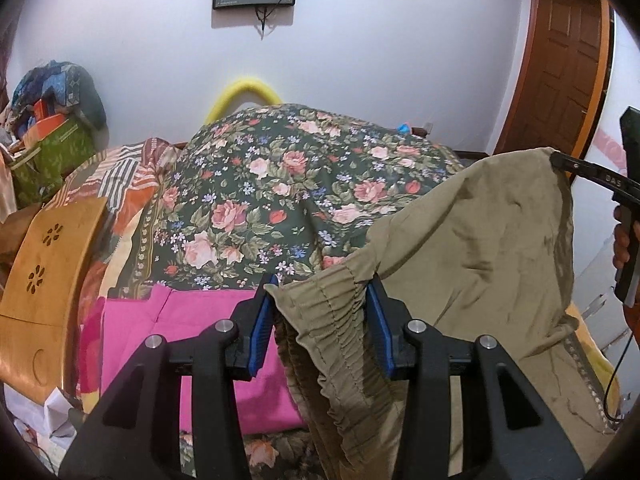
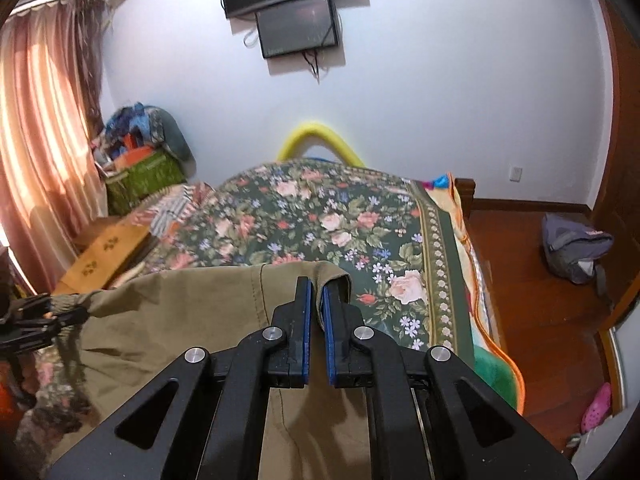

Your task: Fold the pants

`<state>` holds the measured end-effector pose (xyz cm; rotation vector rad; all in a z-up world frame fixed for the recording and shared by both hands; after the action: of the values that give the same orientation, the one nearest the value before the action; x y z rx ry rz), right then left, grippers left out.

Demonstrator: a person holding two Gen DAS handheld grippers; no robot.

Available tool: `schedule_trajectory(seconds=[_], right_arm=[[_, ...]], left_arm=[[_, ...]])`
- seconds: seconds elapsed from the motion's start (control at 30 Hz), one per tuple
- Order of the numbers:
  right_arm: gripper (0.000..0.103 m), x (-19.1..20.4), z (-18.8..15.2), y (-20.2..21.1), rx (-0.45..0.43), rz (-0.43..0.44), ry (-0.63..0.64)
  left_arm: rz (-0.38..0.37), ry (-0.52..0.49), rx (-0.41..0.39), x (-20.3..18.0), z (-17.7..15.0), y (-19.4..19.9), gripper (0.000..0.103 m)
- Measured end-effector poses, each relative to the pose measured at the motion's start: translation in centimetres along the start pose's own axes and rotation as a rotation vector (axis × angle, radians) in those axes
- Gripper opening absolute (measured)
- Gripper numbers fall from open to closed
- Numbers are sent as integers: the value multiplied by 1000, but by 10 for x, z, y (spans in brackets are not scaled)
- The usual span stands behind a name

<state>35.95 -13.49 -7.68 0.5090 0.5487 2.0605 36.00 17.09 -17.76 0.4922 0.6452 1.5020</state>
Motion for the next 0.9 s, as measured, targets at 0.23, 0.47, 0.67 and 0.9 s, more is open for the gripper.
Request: schedule_trajectory(seconds=[0.23,0.47,0.67,0.9], right_arm=[[5,10,-12,63,-33,25,-10],[5,24,-34,117,-46,48,-20],[5,35,-64,148,-32,60,-29],[5,40,-114,173,11,62,-71]], left_arm=[[-29,-11,-21,-17,-9,43,43],[-57,-32,-33,-37,-32,90,43],[-72,-63,-18,-52,-61,119,43],[-96,-111,2,-68,-102,143,43]])
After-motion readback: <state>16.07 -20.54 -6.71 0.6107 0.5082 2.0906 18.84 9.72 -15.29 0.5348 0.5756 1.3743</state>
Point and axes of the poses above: each gripper's, at about its wrist camera, not at the fingertips, and y roughly against the way its jaws point, x to its left, z to its top, the point moved 3 cm from there along -y, roughly the way its jaws point, and after that the axes turned 1 degree about -z, right-handed, at the moved point
